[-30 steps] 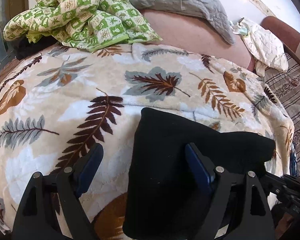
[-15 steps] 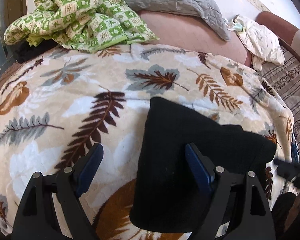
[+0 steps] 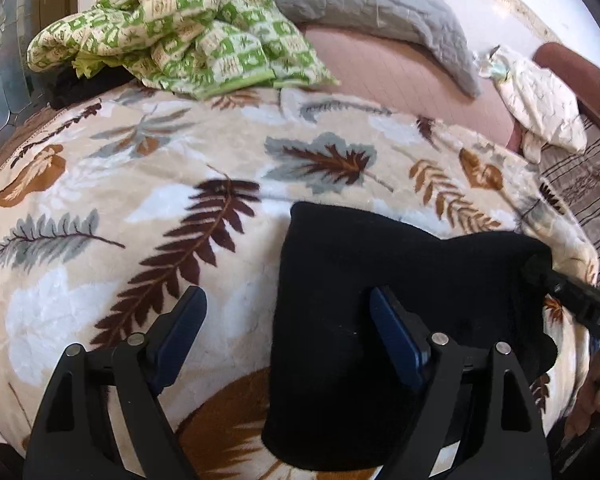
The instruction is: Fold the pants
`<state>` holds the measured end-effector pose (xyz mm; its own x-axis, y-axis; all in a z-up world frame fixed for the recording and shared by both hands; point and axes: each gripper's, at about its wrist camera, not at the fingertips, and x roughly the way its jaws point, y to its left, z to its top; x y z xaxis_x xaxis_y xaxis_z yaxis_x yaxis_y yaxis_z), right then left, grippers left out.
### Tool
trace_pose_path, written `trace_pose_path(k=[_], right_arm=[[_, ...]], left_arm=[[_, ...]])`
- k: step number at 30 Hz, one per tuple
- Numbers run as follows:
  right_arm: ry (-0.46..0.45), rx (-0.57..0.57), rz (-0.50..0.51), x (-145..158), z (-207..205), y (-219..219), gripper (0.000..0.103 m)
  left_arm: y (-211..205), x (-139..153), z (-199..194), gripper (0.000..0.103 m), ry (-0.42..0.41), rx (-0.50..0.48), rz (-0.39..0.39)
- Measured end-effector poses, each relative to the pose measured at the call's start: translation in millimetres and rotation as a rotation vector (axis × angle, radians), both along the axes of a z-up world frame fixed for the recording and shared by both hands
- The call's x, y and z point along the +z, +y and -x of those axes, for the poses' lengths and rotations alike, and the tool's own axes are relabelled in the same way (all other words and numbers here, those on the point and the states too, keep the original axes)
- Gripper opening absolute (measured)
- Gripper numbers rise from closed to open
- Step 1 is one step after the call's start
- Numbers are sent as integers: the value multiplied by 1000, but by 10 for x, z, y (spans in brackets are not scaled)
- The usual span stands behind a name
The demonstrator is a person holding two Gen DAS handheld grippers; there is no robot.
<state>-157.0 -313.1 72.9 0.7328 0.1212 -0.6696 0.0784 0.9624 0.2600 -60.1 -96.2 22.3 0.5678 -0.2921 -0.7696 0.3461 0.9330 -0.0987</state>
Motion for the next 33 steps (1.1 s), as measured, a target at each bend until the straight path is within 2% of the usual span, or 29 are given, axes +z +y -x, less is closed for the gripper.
trace_pose_path(k=[2, 4, 5, 6, 10, 13, 16, 20, 24, 28, 33], right_arm=[[65, -8, -35, -194, -97, -76, 9], [112, -19, -44, -370, -100, -118, 22], [105, -31, -49, -368, -56, -134, 32], [98, -47, -63, -350, -6, -170, 35], [38, -88, -79, -126, 231, -248, 35], [-12, -27, -63, 51, 326, -90, 35], [-22, 30, -55, 101, 324, 118, 34], [17, 54, -24, -11, 274, 297, 34], [66, 21, -10, -205, 276, 321, 34], [66, 7, -20, -348, 300, 302, 34], [65, 3, -26, -342, 302, 303, 34]], left_arm=[[-27, -66, -4, 85, 14, -4, 6], [-19, -58, 15, 85, 6, -6, 7], [-14, -38, 18, 85, 5, -13, 1], [-7, -15, 20, 85, 5, -15, -3], [8, 86, 48, 85, -10, -11, -10], [11, 107, 69, 85, -9, -11, -10], [16, 118, 106, 85, -7, -10, -11], [29, 104, 147, 85, -6, -17, -13], [24, 19, 136, 85, 15, -22, -10], [-12, -36, 132, 85, 22, -25, -11], [-29, -26, 141, 85, 22, -25, -14]])
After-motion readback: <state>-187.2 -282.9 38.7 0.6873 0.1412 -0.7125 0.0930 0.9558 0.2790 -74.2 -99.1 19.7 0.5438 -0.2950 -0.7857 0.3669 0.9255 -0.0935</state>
